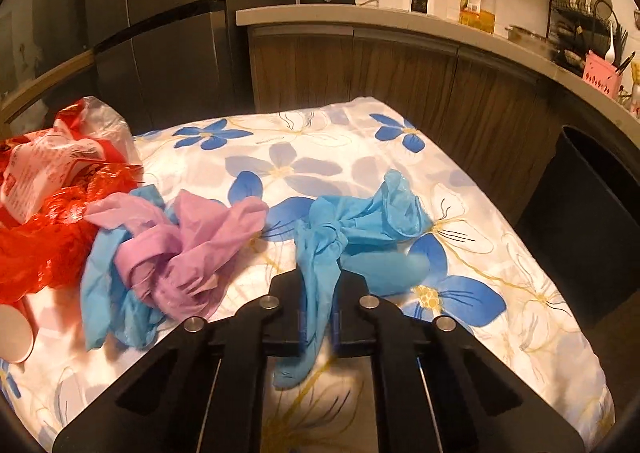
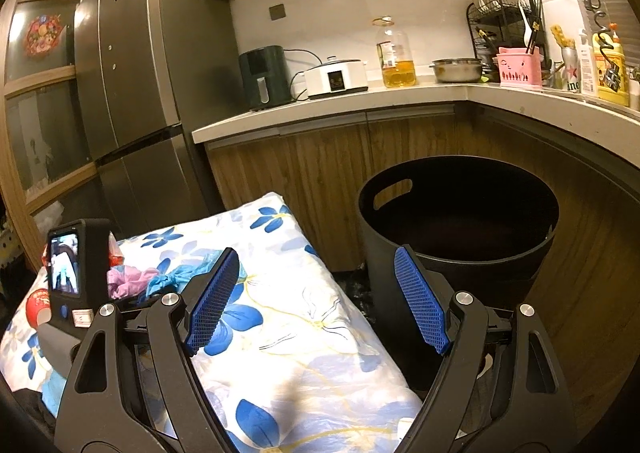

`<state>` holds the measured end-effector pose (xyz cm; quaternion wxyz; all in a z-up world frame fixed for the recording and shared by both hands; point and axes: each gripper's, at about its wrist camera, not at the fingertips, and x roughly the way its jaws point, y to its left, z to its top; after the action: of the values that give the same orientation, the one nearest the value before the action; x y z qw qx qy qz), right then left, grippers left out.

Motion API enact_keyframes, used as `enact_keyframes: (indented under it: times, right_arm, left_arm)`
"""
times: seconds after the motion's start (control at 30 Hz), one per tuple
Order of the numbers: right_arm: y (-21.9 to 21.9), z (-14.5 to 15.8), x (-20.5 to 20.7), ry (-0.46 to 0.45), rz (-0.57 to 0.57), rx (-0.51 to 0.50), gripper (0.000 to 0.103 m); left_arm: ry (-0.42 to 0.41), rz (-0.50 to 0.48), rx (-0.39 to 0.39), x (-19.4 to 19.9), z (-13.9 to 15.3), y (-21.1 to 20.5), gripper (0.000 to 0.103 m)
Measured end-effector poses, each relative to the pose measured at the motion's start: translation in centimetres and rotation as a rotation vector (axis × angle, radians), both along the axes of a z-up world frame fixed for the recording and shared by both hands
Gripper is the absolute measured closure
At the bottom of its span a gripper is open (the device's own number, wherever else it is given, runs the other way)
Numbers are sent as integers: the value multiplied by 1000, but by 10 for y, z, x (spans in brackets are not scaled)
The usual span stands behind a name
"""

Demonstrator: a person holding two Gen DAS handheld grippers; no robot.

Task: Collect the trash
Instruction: 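Grasp a blue glove with the left tool while the right tool grasps a pink glove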

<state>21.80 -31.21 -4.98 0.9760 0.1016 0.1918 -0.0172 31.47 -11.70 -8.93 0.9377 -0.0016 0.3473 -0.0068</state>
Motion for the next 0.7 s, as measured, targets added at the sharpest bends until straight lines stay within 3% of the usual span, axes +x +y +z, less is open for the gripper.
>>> enact_keyframes:
  times: [0.43, 0.7]
  right_arm:
    - [26, 5, 1, 5, 38, -15, 24]
    - [74, -7, 11, 51, 143, -9, 24]
  left_arm:
    - [-147, -36, -112, -97, 38, 36, 98]
    - [-174, 56, -156, -149, 47, 98, 98]
